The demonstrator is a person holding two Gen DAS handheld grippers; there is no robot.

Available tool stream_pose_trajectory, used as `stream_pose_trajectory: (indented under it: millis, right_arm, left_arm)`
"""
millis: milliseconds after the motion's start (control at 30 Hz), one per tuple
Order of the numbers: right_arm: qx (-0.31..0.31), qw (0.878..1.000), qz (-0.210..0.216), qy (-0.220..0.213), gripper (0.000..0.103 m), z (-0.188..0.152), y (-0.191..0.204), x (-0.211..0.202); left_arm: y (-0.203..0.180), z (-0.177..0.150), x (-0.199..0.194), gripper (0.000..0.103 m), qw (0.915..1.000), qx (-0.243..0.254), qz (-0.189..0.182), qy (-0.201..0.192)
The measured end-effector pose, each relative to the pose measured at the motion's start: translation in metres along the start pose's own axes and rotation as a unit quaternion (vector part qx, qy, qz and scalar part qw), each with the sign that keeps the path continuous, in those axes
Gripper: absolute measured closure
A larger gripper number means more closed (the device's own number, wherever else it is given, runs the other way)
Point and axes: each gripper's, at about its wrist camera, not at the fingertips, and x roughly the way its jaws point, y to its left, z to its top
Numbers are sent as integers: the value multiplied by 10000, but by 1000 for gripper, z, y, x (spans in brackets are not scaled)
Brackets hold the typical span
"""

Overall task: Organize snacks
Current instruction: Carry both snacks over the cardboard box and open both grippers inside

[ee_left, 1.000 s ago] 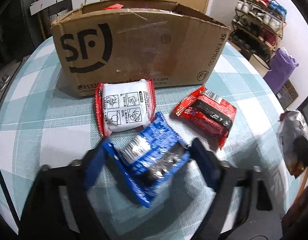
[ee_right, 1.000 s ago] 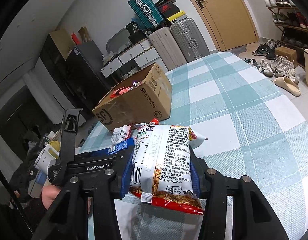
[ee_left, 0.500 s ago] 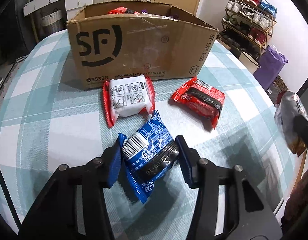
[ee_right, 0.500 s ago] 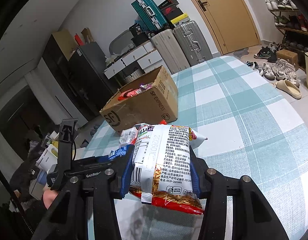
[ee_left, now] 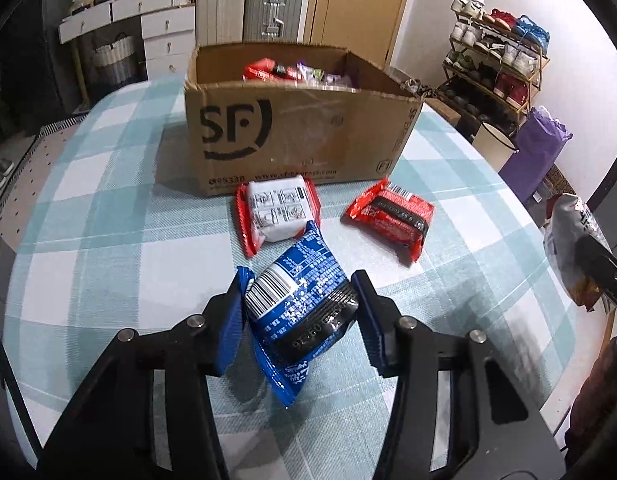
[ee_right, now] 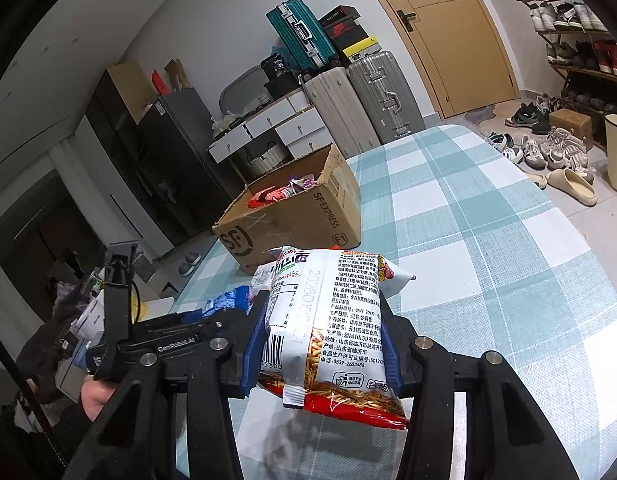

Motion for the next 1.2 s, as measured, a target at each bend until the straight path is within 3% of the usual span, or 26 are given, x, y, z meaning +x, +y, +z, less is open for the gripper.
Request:
stream_pose_trajectory:
  millis: [500, 1200]
  right_arm:
    - [-391, 9990, 192, -123, 55, 31, 35, 1]
    - [-982, 9943, 390, -126, 55, 113, 65, 52]
  left_arm:
    - [6, 26, -54, 56, 9988, 191, 36, -459]
    - [4, 108, -68, 55, 9959, 525, -53, -739]
